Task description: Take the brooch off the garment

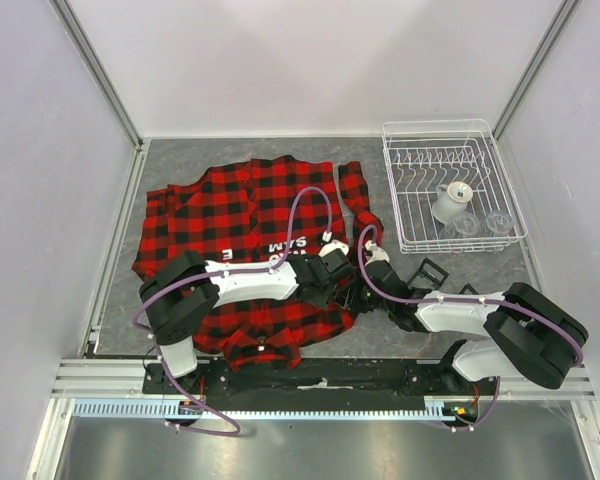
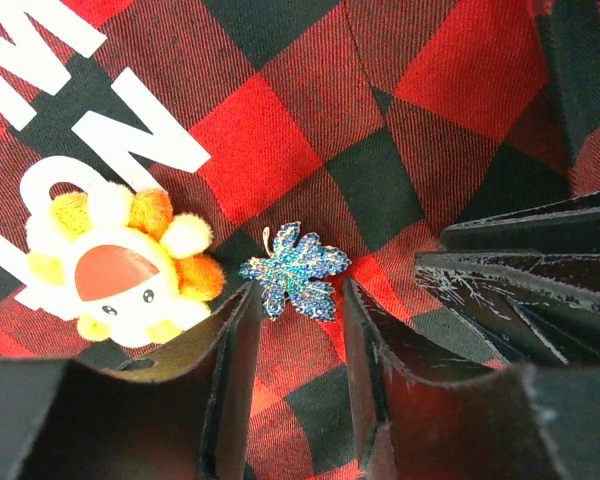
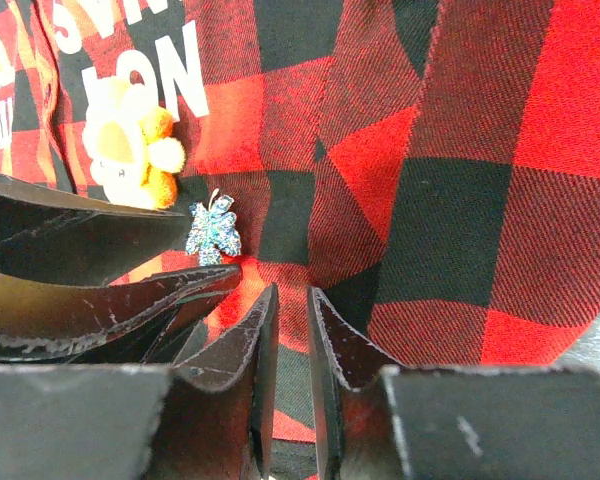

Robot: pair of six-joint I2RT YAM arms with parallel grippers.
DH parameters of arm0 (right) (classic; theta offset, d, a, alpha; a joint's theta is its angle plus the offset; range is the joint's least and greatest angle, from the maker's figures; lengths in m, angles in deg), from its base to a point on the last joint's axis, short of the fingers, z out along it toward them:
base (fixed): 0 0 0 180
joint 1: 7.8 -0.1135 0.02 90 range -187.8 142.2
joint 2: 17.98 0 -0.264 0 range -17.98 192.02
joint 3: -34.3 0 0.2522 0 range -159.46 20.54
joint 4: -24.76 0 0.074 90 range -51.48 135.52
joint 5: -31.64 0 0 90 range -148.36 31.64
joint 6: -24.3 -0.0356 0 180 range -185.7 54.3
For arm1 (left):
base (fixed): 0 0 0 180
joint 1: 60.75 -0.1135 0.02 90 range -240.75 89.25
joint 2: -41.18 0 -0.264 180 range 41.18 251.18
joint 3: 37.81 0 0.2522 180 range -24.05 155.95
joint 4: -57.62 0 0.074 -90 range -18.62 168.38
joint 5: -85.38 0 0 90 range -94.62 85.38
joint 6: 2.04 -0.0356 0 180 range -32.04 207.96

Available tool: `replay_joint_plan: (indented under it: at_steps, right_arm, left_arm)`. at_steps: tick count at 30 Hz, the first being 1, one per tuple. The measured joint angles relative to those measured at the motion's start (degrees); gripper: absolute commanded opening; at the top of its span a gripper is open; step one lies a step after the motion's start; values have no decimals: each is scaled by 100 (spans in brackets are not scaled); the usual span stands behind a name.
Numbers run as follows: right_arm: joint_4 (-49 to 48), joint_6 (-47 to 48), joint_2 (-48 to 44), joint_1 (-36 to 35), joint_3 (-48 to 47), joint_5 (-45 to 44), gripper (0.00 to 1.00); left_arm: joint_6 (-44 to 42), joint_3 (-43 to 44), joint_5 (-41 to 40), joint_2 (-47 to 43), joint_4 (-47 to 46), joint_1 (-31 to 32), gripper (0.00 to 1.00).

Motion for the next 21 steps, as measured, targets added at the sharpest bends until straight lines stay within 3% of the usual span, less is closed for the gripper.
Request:
replay_joint_plan:
  at_steps: [5, 10, 21]
  right_arm:
    - [-28, 31, 20, 0, 0, 17, 25]
    - [-164, 83, 109, 0, -4, 76, 25]
    - [-273, 457, 208, -68, -76, 315, 27]
  left_arm:
    - [-20, 85, -13, 42, 42, -7, 33]
    - [-46, 92, -11, -42, 48, -7, 16]
    - [-63, 74, 4, -258, 79, -22, 8]
